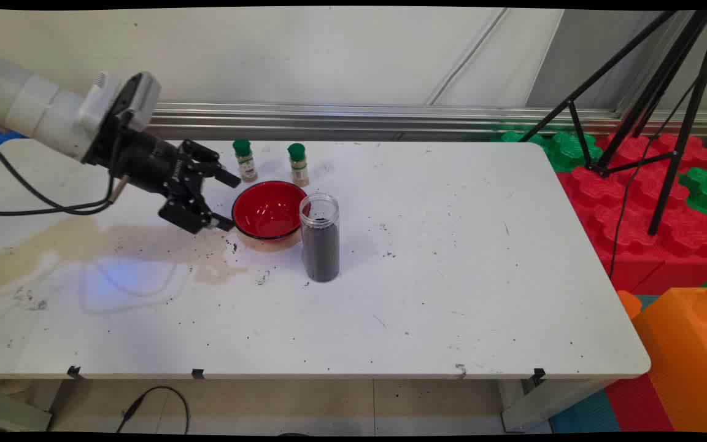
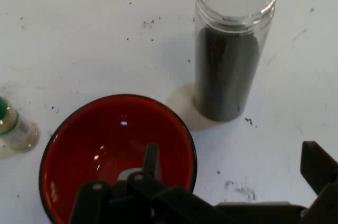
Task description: Pick up the black seasoning powder from the table
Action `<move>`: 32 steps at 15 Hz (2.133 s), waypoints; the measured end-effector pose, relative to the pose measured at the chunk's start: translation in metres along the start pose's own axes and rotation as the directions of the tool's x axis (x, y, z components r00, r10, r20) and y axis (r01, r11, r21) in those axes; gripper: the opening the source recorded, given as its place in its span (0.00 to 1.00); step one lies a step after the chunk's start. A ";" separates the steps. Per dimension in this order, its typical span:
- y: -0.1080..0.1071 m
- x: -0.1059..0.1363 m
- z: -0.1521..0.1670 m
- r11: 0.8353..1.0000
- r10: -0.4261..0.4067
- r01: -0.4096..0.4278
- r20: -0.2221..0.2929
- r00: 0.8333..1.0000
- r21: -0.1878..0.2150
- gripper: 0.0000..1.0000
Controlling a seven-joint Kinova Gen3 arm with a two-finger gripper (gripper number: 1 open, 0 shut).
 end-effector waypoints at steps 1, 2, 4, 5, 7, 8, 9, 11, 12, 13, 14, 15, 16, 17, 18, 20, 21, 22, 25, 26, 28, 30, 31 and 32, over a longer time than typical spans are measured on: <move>0.000 0.002 0.005 1.000 -0.001 0.001 -0.005 1.000 -0.002 1.00; -0.001 0.003 0.011 1.000 -0.002 0.002 -0.009 1.000 -0.004 1.00; -0.001 0.005 0.019 1.000 -0.003 0.003 -0.018 1.000 -0.009 1.00; -0.001 0.005 0.024 1.000 -0.003 0.003 -0.024 1.000 -0.011 1.00; -0.002 0.006 0.032 1.000 -0.001 0.001 -0.034 0.999 -0.015 1.00; -0.002 0.006 0.036 1.000 0.000 -0.001 -0.038 0.999 -0.017 1.00; -0.003 0.006 0.041 1.000 0.002 -0.003 -0.044 0.999 -0.021 1.00; -0.003 0.005 0.049 1.000 0.005 -0.007 -0.054 0.999 -0.028 1.00; -0.003 0.005 0.052 0.999 0.007 -0.008 -0.059 0.998 -0.030 1.00; -0.003 0.004 0.057 0.999 0.008 -0.011 -0.066 0.998 -0.036 1.00; -0.004 0.004 0.060 0.999 0.008 -0.011 -0.072 0.997 -0.038 1.00; -0.004 0.003 0.064 0.999 0.008 -0.011 -0.081 0.997 -0.043 1.00; -0.005 0.002 0.067 0.999 0.008 -0.012 -0.086 0.996 -0.045 1.00; -0.005 0.001 0.072 0.999 0.008 -0.013 -0.095 0.995 -0.049 1.00; -0.005 0.000 0.075 0.999 0.009 -0.014 -0.101 0.995 -0.052 1.00; -0.005 -0.002 0.082 0.998 0.010 -0.017 -0.116 0.993 -0.059 1.00; -0.005 -0.004 0.087 0.998 0.011 -0.019 -0.125 0.992 -0.064 1.00; -0.005 -0.005 0.090 0.998 0.012 -0.021 -0.130 0.991 -0.067 1.00; -0.005 -0.011 0.104 0.996 0.018 -0.031 -0.159 0.987 -0.080 1.00; -0.004 -0.013 0.109 0.996 0.021 -0.035 -0.169 0.985 -0.084 1.00; -0.004 -0.017 0.120 0.995 0.025 -0.042 -0.187 0.982 -0.089 1.00; -0.003 -0.020 0.130 0.995 0.029 -0.048 -0.207 0.978 -0.088 1.00; -0.003 -0.020 0.133 0.995 0.030 -0.050 -0.212 0.977 -0.088 1.00; -0.003 -0.021 0.137 0.995 0.031 -0.052 -0.221 0.975 -0.086 1.00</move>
